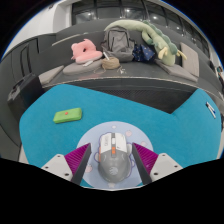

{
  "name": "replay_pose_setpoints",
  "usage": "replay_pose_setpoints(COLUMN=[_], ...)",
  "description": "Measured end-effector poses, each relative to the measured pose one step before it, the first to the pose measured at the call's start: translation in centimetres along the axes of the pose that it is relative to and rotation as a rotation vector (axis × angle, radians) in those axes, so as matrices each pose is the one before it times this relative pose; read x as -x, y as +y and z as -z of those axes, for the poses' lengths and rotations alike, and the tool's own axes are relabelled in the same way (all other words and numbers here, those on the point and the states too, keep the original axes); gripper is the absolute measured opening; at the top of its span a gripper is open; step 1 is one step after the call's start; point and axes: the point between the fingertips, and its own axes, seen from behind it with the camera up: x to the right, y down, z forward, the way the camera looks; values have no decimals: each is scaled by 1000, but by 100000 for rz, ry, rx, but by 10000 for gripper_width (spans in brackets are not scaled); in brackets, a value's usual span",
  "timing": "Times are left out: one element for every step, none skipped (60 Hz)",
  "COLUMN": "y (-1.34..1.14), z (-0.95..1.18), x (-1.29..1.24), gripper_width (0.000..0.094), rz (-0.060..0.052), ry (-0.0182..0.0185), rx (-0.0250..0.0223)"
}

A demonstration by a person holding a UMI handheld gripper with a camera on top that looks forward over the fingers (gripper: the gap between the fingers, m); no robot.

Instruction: Arrange mouse

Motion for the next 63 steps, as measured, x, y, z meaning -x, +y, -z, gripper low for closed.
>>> replay_pose_setpoints(y=[-216, -279, -332, -308, -249, -273, -265, -395, -103, -28, 23, 81, 113, 198, 233, 271, 283, 321, 333, 323, 380, 349, 376, 382, 382, 398, 363, 403, 422, 404, 439, 450, 402, 408, 363, 359, 311, 256, 257, 202, 185, 181, 104, 96, 90, 112, 169, 206, 187, 181, 68, 21, -16, 21, 42, 29, 77, 72, 87, 114, 160, 123, 99], z=[458, 564, 625, 674, 752, 804, 839, 776, 887, 923, 943, 769, 824, 854, 846, 840, 829, 824, 776, 908, 677, 661, 644, 645, 588, 525, 506, 542, 392, 301, 294, 273, 280, 266, 245, 298, 202, 180, 91, 59, 60, 73, 44, 76, 85, 91, 83, 64, 79, 86, 46, -104, 58, 99, 93, 64, 37, 70, 64, 38, -108, 49, 96], x=[-172, -236, -268, -319, -347, -376, -390, -403, -382, -360, -318, -219, -316, -348, -371, -307, -258, -241, -293, -611, -444, -491, -457, -471, -436, -446, -294, -473, -372, -336, -300, -257, -270, -272, -325, -376, -320, -317, -323, -293, -329, -342, -309, -300, -280, -282, -261, -223, -189, -230, -280, -171, -260, -204, -160, -120, -99, -71, -39, -31, -185, 25, -23], gripper_width=[841, 846, 856, 852, 854, 853, 854, 852, 850, 852, 851, 853, 852, 851, 850, 851, 851, 853, 853, 852, 852, 853, 852, 851, 852, 851, 850, 851, 852, 851, 852, 851, 852, 853, 850, 850, 850, 850, 850, 851, 851, 851, 850, 850, 851, 850, 849, 849, 850, 849, 848, 847, 847, 849, 849, 847, 848, 849, 848, 850, 848, 849, 849], rz=[-251, -7, 216, 386, 438, 386, 380, 289, 446, 369, 243, -14, -172, -344, -451, -516, -485, -303, -117, 129, 256, 219, 237, 287, 169, 60, -260, -298, -395, -258, -38, 167, 104, -176, -381, -425, -327, -317, -265, -83, 87, 169, 83, 3, 7, 46, -84, -276, -297, -245, -94, -143, -17, -69, -114, -155, -162, -293, -339, -307, -295, -263, -408], ry=[123, 96, 285, 373, 530, 622, 608, 434, 514, 341, 153, 316, 220, 274, 253, 118, -100, -207, -104, -53, 280, 417, 528, 587, 537, 560, 506, 494, 567, 447, 288, 93, 69, 150, 244, 215, 264, 184, 243, 435, 557, 594, 488, 373, 306, 331, 279, 188, 230, 463, 552, 468, 546, 452, 339, 204, 85, 1, -30, -63, -274, -156, -158], rx=[-265, -476, -631, -587, -481, -563, -643, -174, -476, -340, -137, -127, -4, 212, 333, 305, 283, 309, 322, 386, 235, 230, 145, 123, 86, 73, 258, 297, 253, 278, 381, 390, 435, 512, 473, 486, 300, 203, 147, 61, 35, 20, -164, -259, -227, -40, 306, 525, 536, 174, -197, -435, -375, -118, 18, 109, 199, 222, 315, 403, 344, 281, 155])
